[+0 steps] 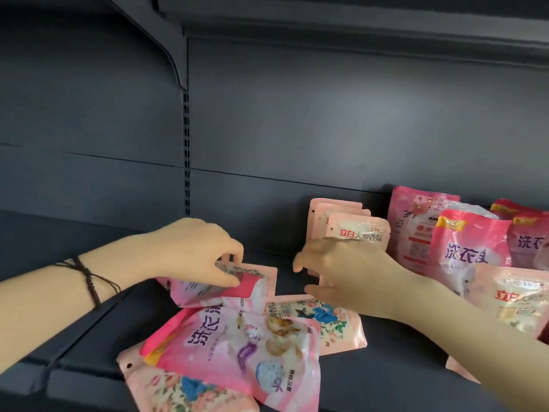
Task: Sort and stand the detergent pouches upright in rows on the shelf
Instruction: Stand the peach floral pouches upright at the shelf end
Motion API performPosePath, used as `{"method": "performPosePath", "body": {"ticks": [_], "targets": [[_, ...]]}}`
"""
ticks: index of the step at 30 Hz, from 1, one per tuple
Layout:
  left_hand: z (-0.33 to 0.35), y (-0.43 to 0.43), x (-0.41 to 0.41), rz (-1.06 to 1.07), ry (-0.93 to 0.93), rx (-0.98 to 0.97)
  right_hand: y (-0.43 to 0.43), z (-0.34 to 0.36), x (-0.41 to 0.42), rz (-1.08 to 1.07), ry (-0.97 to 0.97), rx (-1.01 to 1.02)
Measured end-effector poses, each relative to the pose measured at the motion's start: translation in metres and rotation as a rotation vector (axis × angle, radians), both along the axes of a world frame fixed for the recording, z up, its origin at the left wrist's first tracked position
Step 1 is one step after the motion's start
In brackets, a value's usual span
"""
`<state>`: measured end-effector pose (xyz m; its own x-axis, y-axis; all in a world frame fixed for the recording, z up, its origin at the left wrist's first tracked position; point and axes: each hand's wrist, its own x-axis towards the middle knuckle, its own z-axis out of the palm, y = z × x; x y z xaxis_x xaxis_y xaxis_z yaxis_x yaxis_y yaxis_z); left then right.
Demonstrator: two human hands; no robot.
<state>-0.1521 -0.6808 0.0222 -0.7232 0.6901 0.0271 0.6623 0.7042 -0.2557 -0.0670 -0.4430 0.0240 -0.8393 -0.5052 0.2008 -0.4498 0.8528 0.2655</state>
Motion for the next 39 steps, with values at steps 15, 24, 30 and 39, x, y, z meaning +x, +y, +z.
{"method": "performPosePath", "body": {"ticks": [15, 24, 30, 39], "targets": [[-0.025, -0.123, -0.05, -0.07, -0.225, 0.182, -0.173, -0.033, -0.061, -0.046, -0.01, 0.089], [-0.011, -0.093, -0.063, -0.153, 0.031, 0.822, -0.163, -0.034, -0.071, -0.345, -0.026, -0.399], [0.02, -0.038, -0.051, -0.225, -0.06, 1.176, -0.11, -0.029, -0.065, -0.273, 0.026, -1.05], [0.021, 0.035, -0.016, -0.23, -0.486, 1.454, -0.012, -0.032, -0.008, -0.262, 0.203, -1.865]]}}
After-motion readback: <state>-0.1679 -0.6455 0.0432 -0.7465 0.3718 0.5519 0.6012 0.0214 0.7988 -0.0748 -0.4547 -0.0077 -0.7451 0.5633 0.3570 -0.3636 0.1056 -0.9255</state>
